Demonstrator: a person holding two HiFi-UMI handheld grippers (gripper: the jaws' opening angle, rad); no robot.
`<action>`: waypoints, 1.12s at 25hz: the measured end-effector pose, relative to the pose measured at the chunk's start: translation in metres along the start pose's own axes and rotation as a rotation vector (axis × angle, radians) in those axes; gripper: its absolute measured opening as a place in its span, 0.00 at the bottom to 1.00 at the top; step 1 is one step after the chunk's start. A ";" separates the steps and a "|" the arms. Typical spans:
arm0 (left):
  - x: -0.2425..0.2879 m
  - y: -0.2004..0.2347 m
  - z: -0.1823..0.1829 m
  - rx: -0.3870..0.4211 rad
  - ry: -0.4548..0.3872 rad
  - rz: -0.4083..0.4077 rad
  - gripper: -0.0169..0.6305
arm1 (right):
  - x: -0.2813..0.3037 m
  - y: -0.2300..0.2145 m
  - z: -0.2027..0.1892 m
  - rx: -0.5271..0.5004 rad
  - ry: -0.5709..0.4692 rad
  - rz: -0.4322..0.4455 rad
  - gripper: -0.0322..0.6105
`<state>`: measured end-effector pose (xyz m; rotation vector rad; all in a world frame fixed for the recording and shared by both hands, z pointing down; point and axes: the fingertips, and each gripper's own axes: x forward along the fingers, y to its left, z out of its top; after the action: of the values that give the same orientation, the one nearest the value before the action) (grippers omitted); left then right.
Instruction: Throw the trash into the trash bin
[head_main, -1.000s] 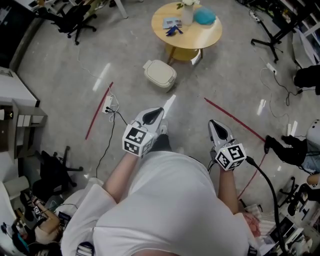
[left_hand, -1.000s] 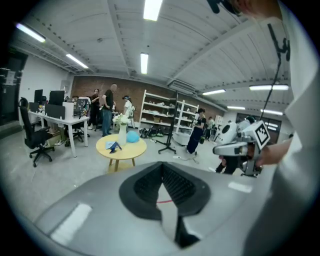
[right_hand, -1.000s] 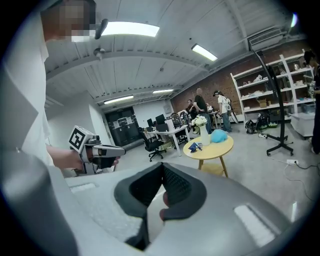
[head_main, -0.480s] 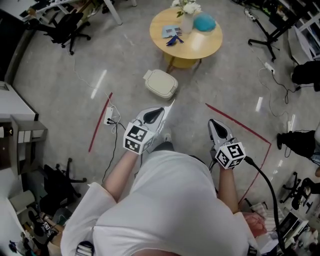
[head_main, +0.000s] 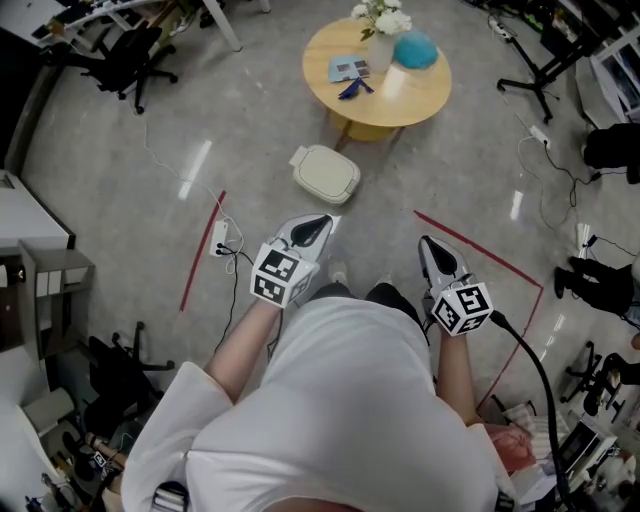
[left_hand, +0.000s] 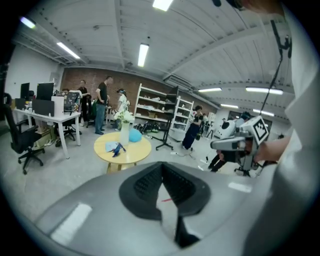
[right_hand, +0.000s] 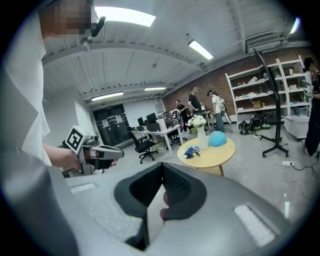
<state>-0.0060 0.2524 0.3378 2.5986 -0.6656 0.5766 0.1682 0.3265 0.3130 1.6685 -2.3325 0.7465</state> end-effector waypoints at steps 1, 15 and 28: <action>0.001 0.001 0.000 -0.004 0.001 0.000 0.03 | 0.003 -0.001 0.001 0.001 0.002 0.000 0.05; 0.039 0.032 0.013 -0.060 -0.010 0.125 0.03 | 0.059 -0.051 0.023 -0.017 0.027 0.116 0.05; 0.099 0.049 0.022 -0.182 -0.031 0.309 0.03 | 0.126 -0.122 0.050 -0.133 0.135 0.309 0.05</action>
<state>0.0535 0.1669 0.3797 2.3563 -1.0884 0.5389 0.2431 0.1673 0.3591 1.1808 -2.5096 0.7121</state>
